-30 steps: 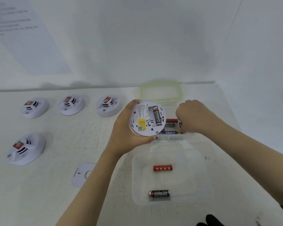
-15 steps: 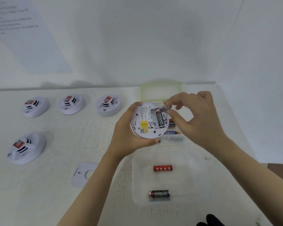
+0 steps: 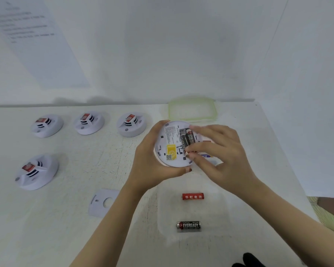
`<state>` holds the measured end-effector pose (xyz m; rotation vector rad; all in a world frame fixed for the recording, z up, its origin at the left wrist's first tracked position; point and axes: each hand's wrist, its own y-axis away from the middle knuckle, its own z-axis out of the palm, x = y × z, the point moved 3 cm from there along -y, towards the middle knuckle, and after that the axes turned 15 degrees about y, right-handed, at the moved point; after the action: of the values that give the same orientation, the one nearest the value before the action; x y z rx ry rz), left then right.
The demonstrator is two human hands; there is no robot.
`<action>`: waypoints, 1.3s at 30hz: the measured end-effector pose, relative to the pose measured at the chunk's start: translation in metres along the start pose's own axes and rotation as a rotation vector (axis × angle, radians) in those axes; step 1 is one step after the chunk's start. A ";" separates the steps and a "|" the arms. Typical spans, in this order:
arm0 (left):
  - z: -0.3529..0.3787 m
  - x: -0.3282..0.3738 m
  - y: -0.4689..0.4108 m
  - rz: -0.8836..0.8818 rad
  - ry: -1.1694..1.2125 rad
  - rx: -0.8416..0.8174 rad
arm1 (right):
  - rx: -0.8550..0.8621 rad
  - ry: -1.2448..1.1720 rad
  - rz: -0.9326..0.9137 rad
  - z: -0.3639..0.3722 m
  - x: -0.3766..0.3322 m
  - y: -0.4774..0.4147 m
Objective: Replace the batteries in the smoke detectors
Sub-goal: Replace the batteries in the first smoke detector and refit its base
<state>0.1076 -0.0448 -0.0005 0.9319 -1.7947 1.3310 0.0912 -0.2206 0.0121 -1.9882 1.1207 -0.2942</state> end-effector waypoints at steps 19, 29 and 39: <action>-0.013 0.028 0.017 0.047 0.003 0.014 | -0.293 -0.901 0.581 0.003 -0.023 0.006; -0.033 0.027 0.035 0.016 -0.009 -0.012 | -0.269 -0.816 0.654 0.004 -0.055 0.006; -0.116 0.024 0.076 -0.115 0.003 0.076 | -0.422 -1.024 0.859 0.048 -0.132 -0.003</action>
<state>0.0445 0.0803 0.0108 1.0571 -1.6724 1.3347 0.0426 -0.0891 0.0071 -1.4109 1.2115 1.3319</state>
